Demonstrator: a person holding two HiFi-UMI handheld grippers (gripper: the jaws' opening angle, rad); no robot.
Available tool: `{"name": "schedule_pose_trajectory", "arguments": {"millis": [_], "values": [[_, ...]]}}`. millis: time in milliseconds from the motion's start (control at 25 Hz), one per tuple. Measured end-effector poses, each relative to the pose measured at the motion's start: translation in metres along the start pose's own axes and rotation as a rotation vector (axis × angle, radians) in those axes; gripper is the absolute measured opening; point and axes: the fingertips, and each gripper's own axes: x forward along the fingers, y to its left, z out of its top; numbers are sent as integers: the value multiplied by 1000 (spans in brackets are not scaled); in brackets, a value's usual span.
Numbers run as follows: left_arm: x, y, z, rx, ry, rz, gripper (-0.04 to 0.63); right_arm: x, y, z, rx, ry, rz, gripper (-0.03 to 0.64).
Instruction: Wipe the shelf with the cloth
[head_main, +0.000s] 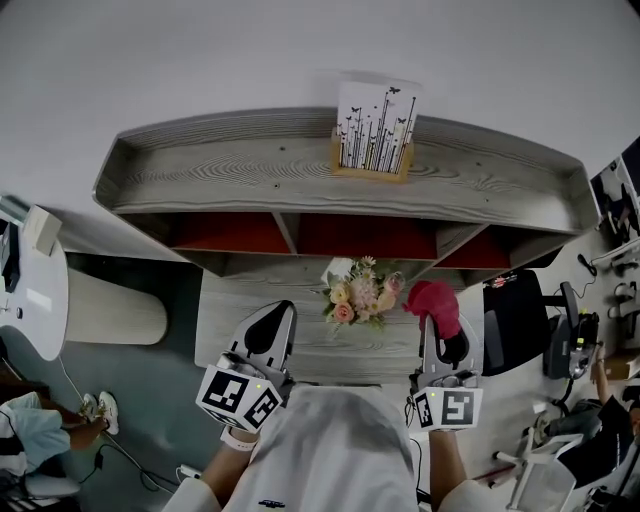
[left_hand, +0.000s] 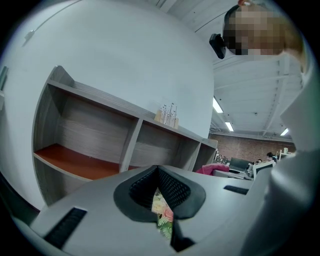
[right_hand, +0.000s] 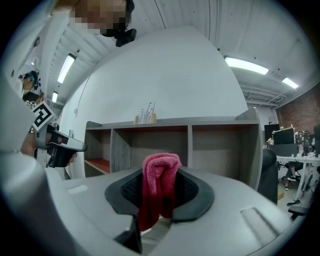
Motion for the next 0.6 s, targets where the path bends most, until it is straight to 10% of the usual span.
{"name": "schedule_pose_trajectory", "arguments": {"millis": [600], "values": [[10, -5, -6, -4, 13, -7, 6, 12, 21, 6, -40, 24, 85, 121]]}}
